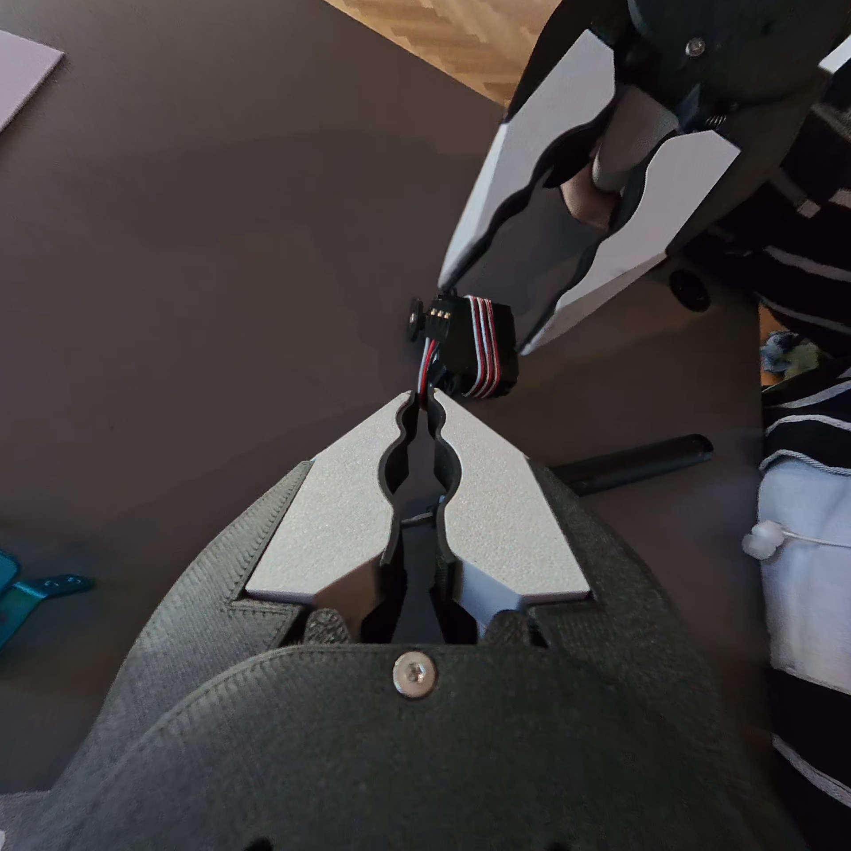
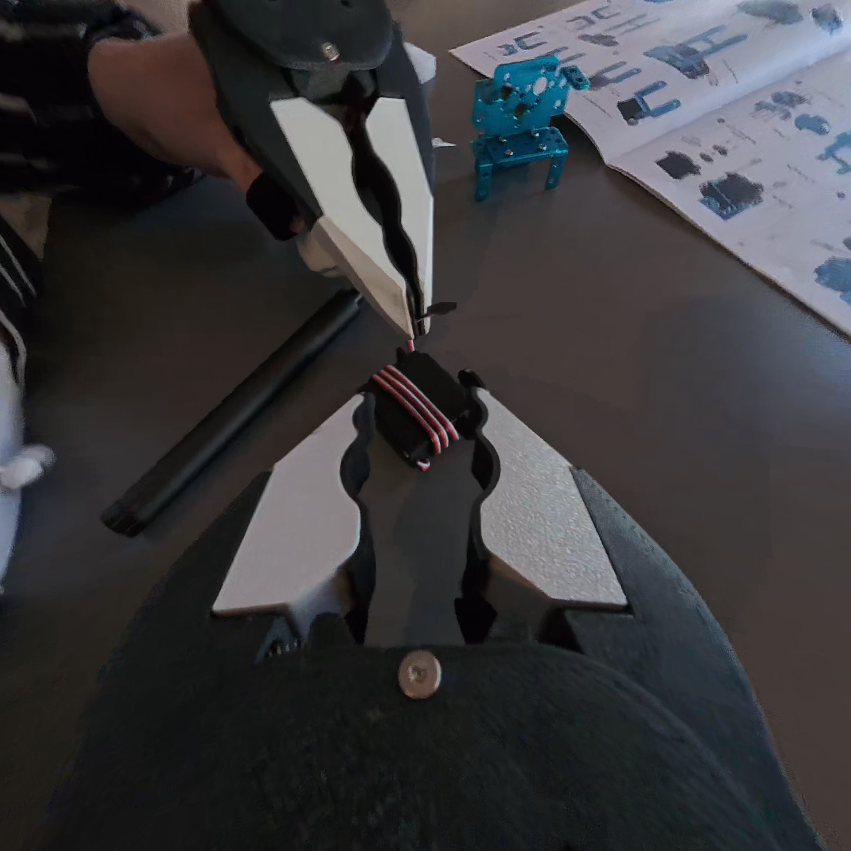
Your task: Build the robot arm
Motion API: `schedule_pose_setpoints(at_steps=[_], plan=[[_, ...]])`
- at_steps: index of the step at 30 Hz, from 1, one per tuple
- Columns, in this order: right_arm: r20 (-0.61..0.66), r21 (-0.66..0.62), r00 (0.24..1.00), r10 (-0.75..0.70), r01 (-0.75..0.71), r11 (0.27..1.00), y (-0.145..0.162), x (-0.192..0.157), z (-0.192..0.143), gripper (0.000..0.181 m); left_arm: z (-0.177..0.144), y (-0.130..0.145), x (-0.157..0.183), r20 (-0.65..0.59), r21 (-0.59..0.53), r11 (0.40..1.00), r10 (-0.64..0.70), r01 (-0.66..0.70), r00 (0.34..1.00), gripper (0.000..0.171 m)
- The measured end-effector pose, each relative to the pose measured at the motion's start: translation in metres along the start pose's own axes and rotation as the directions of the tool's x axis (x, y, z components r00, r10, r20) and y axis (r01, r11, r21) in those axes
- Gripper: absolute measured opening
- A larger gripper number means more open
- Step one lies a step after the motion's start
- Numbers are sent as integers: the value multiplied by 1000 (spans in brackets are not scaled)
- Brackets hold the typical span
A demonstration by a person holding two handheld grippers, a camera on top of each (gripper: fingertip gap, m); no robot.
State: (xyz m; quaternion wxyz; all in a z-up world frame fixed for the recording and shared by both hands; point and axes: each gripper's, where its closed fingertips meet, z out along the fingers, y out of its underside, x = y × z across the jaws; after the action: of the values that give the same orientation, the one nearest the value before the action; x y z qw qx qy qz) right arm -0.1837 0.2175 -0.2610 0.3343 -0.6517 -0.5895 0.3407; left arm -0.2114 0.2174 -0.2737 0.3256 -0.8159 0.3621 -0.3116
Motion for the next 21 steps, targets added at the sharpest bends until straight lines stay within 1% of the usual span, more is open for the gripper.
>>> schedule_pose_setpoints(at_steps=[1, 2, 3, 4, 5, 7, 9, 10, 11, 13, 14, 18, 21], plan=[[-9, 4, 998, 58, -58, 998, -3, 1, 0, 49, -1, -1, 1, -8, 5, 1000, -10, 10, 1000, 2], [-55, 3, 991, 124, -124, 992, -6, 6, 0, 55, -1, -2, 1, -9, 10, 1000, -15, 15, 1000, 2], [-84, 0, 980, 178, -179, 984, -8, 7, 0, 67, -2, -3, 1, -9, 16, 1000, -14, 14, 1000, 2], [-111, -5, 969, 220, -222, 975, -9, 5, 0, 73, -3, -5, 2, -10, 23, 1000, -11, 11, 1000, 2], [-157, -15, 956, 249, -254, 967, -8, 5, -1, 77, -5, -8, 4, -10, 35, 999, -8, 8, 1000, 2], [-180, -47, 948, 263, -275, 960, -4, -4, 1, 82, -10, -16, 7, -16, 71, 997, -5, 6, 1000, 2], [-214, -67, 937, 278, -298, 952, 3, -7, 3, 82, -16, -27, 11, -34, 110, 994, -9, 13, 999, 2], [-224, -63, 930, 292, -313, 948, 5, -7, 3, 79, -19, -31, 14, -45, 124, 992, -12, 17, 999, 2], [-221, -44, 922, 318, -335, 941, 6, -7, 4, 73, -21, -35, 17, -57, 138, 990, -14, 22, 998, 2], [-148, -1, 913, 380, -384, 923, 3, -17, 6, 63, -25, -43, 24, -84, 165, 986, -16, 30, 996, 2], [-128, 9, 907, 401, -404, 915, 4, -20, 7, 62, -26, -47, 26, -87, 175, 984, -13, 28, 996, 2], [-88, 20, 925, 370, -370, 929, 7, -26, 3, 56, -29, -62, 28, -67, 186, 983, 23, -10, 998, 2], [-61, 33, 942, 331, -330, 944, 5, -30, 4, 56, -24, -75, 19, -29, 175, 983, 56, -50, 998, 2]])
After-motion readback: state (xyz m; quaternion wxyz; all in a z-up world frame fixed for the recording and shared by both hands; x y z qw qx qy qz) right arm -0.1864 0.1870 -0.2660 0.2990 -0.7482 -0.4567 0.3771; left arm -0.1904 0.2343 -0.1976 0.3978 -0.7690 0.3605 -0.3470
